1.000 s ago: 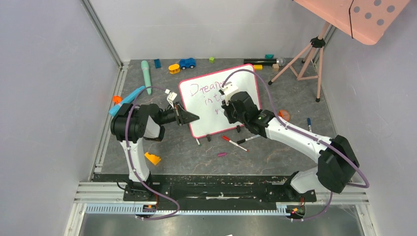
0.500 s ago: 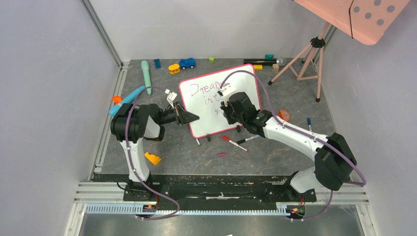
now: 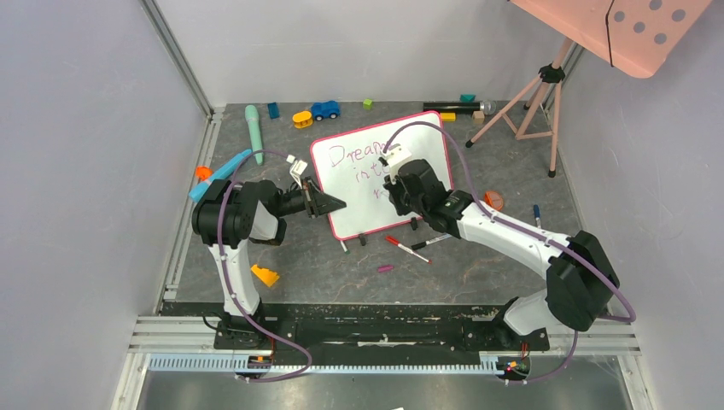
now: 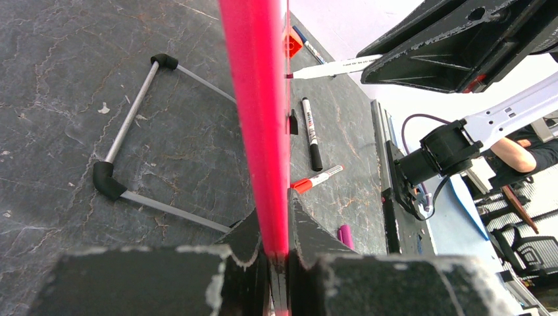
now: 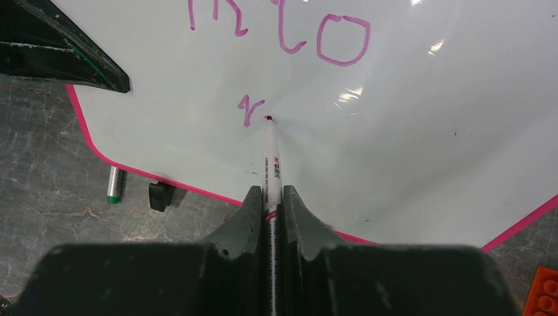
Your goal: Write a sentence on the whiteboard
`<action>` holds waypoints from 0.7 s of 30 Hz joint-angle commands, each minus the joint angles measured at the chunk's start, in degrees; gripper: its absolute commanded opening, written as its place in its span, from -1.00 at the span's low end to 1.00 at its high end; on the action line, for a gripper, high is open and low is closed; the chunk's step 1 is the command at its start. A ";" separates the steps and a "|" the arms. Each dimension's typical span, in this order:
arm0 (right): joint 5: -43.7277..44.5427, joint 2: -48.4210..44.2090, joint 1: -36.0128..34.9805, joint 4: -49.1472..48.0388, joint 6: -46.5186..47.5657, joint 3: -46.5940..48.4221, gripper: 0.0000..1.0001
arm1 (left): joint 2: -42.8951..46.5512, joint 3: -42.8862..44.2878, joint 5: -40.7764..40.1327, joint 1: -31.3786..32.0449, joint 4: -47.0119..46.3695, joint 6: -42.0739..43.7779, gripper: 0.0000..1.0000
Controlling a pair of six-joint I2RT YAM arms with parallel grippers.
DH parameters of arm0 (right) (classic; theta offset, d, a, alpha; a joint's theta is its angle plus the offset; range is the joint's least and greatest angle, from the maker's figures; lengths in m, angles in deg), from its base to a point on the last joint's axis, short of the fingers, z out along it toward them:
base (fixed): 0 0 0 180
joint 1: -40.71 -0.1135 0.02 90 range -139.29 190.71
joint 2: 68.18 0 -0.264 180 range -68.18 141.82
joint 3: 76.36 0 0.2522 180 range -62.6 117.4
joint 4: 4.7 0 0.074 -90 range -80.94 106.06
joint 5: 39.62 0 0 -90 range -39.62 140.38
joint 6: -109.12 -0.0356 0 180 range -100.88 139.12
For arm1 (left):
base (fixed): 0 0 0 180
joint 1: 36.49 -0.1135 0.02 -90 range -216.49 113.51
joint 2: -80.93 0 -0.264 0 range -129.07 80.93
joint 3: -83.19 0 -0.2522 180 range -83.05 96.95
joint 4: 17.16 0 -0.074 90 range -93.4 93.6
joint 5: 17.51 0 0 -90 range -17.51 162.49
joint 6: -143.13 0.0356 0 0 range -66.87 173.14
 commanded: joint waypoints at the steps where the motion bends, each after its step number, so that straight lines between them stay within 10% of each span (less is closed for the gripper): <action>1: 3.66 -1.06 2.09 -0.69 1.04 -0.18 -1.00 | -2.63 -0.01 -0.81 -1.10 -2.58 10.68 -0.96; 21: -3.32 0.88 2.64 -2.20 1.39 2.25 -1.00 | -2.54 -0.08 -0.82 -1.12 -2.58 10.82 -0.96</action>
